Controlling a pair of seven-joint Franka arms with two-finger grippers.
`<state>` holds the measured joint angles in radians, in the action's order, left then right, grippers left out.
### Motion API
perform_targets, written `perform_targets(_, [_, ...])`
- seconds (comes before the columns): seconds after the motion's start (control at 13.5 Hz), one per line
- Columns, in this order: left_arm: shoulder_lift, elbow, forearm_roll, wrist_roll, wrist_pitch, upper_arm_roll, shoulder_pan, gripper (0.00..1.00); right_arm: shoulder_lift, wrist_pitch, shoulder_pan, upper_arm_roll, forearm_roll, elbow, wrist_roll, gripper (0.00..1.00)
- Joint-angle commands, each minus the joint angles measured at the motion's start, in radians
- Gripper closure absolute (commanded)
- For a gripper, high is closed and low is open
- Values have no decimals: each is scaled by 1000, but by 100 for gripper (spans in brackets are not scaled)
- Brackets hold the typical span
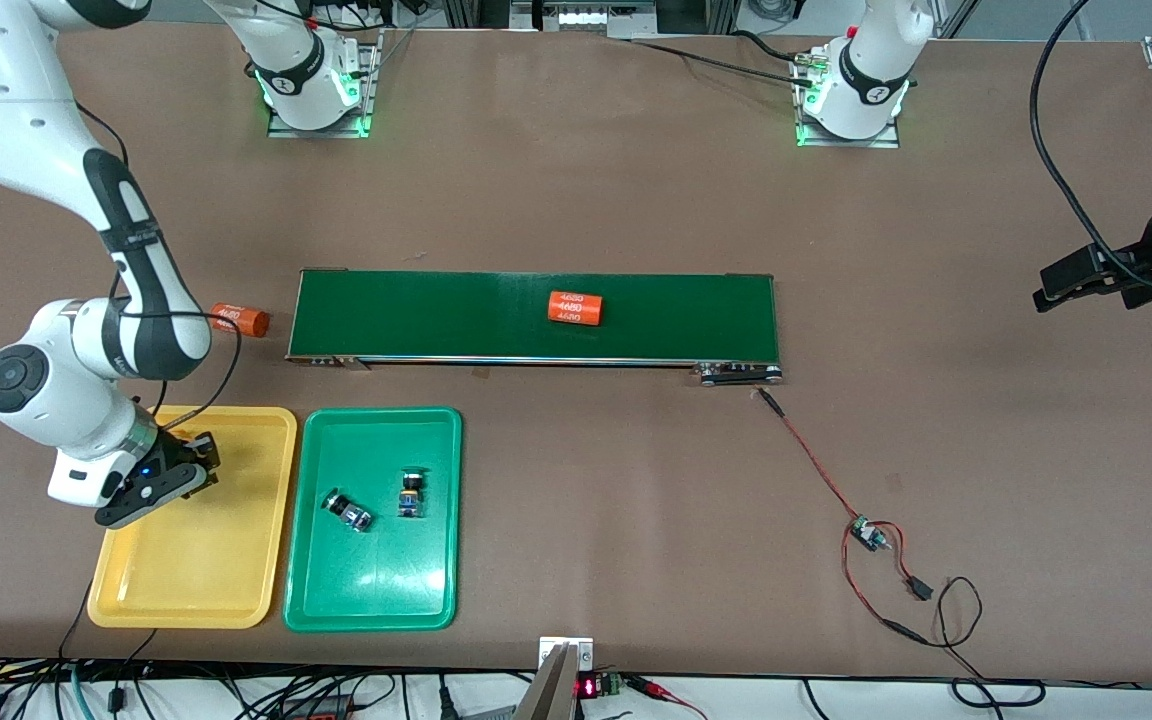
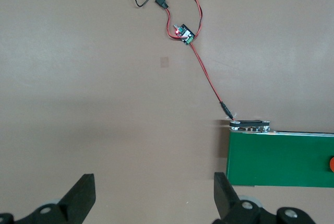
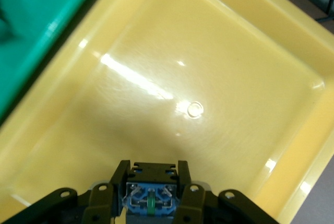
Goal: Sort buttons by color to trays
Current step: 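Carry the button over the yellow tray and open the right gripper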
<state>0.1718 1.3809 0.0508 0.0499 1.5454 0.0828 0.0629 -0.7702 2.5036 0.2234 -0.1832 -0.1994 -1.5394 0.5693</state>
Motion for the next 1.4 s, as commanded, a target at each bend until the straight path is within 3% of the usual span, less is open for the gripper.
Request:
perform_targets(0.0, [-23,-5,-11,-22,-28,14,15,0,-35,47,10,-19,9,30,26,91])
perform_targets(0.22, [-25,-6,-11,-22,-18,14,18,0,-35,50,10,-19,14,28,18,90])
perform_targets(0.3, [-25,-5,-9,-22,-16,14,21,0,-37,50,10,-21,15,28,14,85])
perform_targets(0.44, [-23,0,-8,-22,-16,17,14,0,-37,47,7,-21,17,27,11,32])
perform_targets(0.52, [-23,0,-6,-22,-16,18,14,0,-37,50,5,-21,18,25,11,17])
perform_targets(0.89, [-21,0,-15,-22,-18,18,14,0,-2,0,-15,-21,89,15,-23,7])
perform_targets(1.11, [-21,-3,-17,-22,-16,18,15,0,58,-124,-30,-21,87,13,-103,0])
perform_targets(1.33, [-21,-3,-17,-22,-18,12,18,0,143,-288,-33,-21,87,13,-195,0])
